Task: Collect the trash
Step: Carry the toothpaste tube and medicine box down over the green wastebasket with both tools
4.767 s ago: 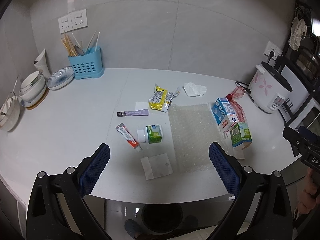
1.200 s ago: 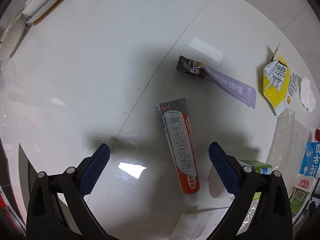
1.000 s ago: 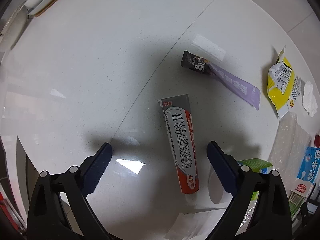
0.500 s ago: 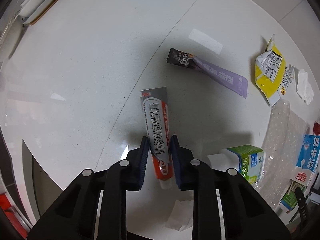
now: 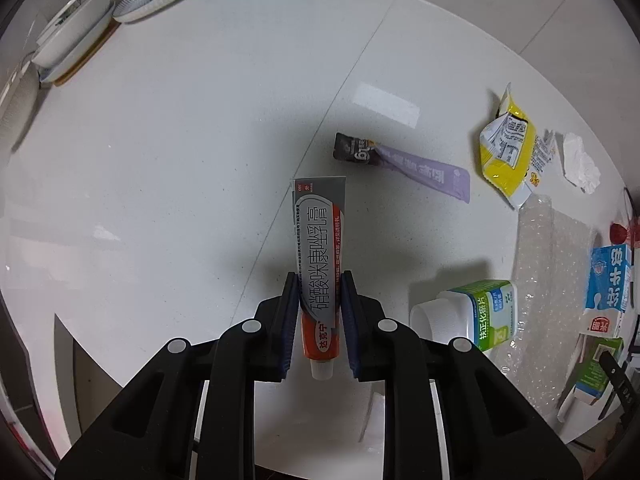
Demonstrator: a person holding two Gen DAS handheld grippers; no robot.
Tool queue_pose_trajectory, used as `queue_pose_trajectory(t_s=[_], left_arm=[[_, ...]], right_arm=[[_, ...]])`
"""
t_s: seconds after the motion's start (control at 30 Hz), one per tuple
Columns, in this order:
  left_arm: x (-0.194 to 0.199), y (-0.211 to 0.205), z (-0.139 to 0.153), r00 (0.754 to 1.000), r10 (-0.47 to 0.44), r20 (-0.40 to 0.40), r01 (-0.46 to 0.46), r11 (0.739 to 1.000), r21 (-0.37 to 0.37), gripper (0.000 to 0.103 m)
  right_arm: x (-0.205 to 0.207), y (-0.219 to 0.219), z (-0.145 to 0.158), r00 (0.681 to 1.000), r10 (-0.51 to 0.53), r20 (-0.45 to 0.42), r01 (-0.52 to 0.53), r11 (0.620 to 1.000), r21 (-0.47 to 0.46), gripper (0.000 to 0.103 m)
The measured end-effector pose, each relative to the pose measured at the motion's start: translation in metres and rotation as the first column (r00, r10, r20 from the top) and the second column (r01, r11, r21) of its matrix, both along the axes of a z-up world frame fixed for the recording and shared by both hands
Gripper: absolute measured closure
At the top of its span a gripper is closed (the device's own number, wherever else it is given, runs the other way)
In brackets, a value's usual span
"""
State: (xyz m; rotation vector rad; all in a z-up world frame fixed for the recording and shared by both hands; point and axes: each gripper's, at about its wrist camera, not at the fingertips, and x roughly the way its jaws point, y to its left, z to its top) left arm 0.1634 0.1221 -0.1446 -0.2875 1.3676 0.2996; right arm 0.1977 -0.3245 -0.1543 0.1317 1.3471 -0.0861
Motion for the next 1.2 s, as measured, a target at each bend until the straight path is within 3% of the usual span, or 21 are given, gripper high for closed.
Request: queue_pose_trajectory(t_s=[0.3,0.37,0.47,0.73,1.03,1.2], left_arm=[[-0.026,0.003,0.047,0.979,-0.096,0.182,0.103,0.994,-0.029,0.083],[-0.027,-0.011,0.044,0.973,-0.109,0.201,0.117,0.993,-0.028,0.083],[-0.018,-0.016,0.054,0.958,-0.145,0.247,0.155,0.988,-0.021,0.083],[-0.045,-0.01,0.096,0.904,-0.259,0.339,0.268,0.963,0.019,0.083],[-0.076,-0.026,0.1,0.835,-0.394,0.385,0.405,0.913,0.057,0.083],[-0.098,-0.032,0.091,0.828,-0.407,0.386,0.42,0.906,0.056,0.083]], right_arm=[[-0.025,0.005,0.036,0.995,-0.086,0.059,0.087,0.996,-0.026,0.058],[-0.028,0.003,0.042,0.992,-0.1,0.073,0.103,0.994,-0.039,0.058],[-0.033,0.005,0.054,0.987,-0.123,0.103,0.129,0.99,-0.056,0.058],[-0.07,0.034,0.099,0.957,-0.162,0.242,0.178,0.983,-0.048,0.058],[-0.142,0.077,0.126,0.922,-0.18,0.344,0.208,0.977,-0.047,0.058],[-0.175,0.104,0.129,0.915,-0.088,0.394,0.123,0.99,-0.065,0.058]])
